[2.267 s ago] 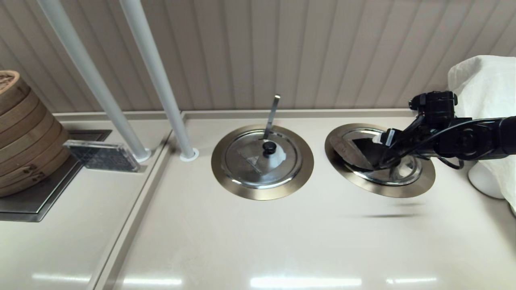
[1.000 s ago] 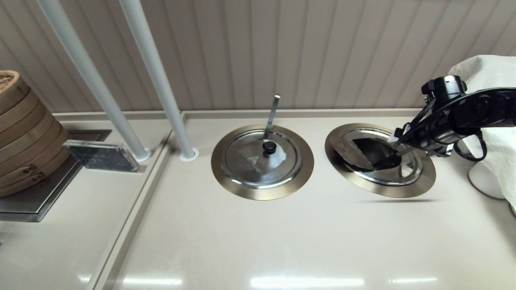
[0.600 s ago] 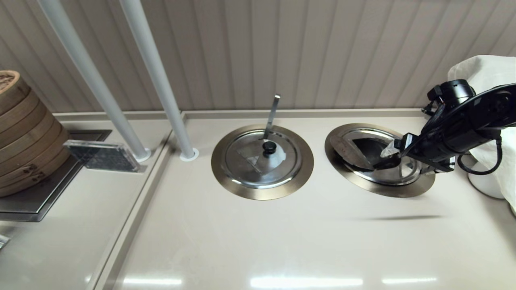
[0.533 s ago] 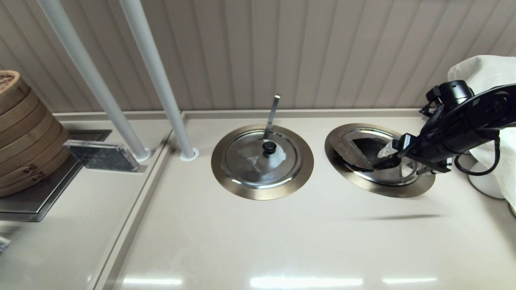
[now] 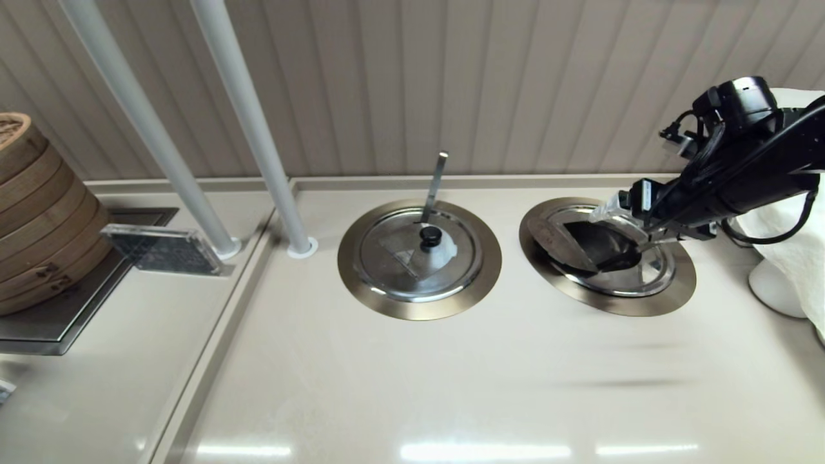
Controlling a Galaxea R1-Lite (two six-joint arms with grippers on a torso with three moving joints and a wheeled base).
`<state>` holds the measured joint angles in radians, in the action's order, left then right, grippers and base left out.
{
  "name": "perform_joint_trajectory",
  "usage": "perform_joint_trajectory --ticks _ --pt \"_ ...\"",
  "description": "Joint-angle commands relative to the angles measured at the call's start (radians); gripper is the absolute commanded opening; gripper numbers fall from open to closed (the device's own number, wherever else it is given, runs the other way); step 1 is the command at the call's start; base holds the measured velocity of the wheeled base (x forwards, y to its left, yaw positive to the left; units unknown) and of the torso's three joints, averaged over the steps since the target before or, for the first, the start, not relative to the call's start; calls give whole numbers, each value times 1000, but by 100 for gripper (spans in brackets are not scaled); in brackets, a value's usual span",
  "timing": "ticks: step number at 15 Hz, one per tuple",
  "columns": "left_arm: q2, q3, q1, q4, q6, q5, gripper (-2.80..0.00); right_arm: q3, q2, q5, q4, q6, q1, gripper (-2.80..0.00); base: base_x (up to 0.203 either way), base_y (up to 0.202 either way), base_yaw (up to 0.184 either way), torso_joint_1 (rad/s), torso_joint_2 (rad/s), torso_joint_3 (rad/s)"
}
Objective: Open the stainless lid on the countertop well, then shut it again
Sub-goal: Close the lid
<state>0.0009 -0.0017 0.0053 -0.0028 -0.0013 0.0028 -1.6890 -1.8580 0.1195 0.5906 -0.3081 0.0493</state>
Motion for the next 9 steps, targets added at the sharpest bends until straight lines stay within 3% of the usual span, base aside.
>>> perform_joint_trajectory --ticks 1,3,5,9 --pt "1 0 1 0 0 0 -280 67 62 -131 -8 50 65 0 0 0 0 0 0 0" --pt "1 0 1 0 0 0 -280 207 77 -295 -128 83 159 0 0 0 0 0 0 0" --pt "1 0 1 0 0 0 -280 369 79 -436 -333 193 225 0 0 0 0 0 0 0" --pt "1 0 1 0 0 0 -280 599 39 -537 -742 466 297 0 0 0 0 0 0 0"
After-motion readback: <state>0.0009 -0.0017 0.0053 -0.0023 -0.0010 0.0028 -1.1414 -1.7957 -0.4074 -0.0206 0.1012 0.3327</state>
